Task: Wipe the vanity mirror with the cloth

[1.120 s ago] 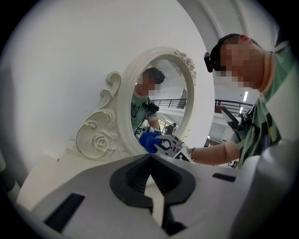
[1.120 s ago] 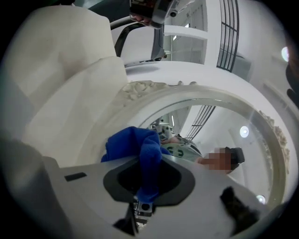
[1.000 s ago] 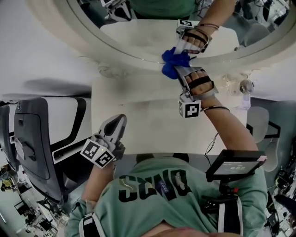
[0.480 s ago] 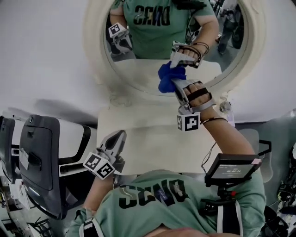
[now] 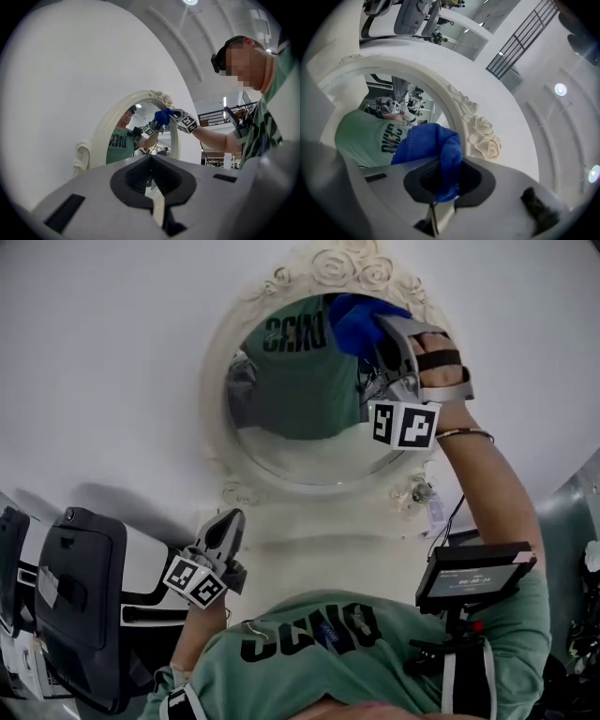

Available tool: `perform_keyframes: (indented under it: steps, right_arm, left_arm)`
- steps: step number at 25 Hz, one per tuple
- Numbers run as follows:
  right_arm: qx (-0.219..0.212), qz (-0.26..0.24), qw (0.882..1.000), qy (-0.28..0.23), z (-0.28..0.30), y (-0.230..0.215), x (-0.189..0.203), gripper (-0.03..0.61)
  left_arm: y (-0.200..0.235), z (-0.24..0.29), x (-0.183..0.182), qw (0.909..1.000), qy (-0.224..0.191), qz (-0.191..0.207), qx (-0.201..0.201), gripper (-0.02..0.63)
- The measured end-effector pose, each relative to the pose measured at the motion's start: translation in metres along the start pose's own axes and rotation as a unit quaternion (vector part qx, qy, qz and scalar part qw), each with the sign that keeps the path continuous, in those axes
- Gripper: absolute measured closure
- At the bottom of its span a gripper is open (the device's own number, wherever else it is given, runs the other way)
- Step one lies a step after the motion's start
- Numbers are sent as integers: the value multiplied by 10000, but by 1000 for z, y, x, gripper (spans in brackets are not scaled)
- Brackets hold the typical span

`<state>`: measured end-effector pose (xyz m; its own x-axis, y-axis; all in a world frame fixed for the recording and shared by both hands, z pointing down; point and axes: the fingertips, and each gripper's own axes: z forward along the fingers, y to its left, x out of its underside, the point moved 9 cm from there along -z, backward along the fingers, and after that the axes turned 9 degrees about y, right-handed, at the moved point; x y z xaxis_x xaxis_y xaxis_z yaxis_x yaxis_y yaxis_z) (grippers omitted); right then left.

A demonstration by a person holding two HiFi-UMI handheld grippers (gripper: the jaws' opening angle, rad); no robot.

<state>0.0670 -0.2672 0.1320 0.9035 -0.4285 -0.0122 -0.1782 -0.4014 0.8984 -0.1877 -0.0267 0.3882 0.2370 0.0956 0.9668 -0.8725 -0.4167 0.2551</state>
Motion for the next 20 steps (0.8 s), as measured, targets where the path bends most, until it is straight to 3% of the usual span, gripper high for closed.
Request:
perform_keyframes:
  steps: [4, 11, 15, 20]
  right_arm:
    - [-25, -124, 9999, 83, 18, -1, 3, 527]
    - [68, 127, 9999, 45, 12, 13, 5, 528]
    - [-116, 151, 9998, -102, -10, 63, 4, 529]
    - [-660, 138, 9972, -329, -55, 155, 7, 529]
  left_arm:
    - [8, -2, 0, 9999, -87, -50, -110, 604]
    - [15, -2, 11, 9997, 104, -187, -151, 604]
    - [18, 9, 28, 9987, 405, -310, -75, 604]
    - [22, 25, 56, 9943, 873, -612, -69, 604]
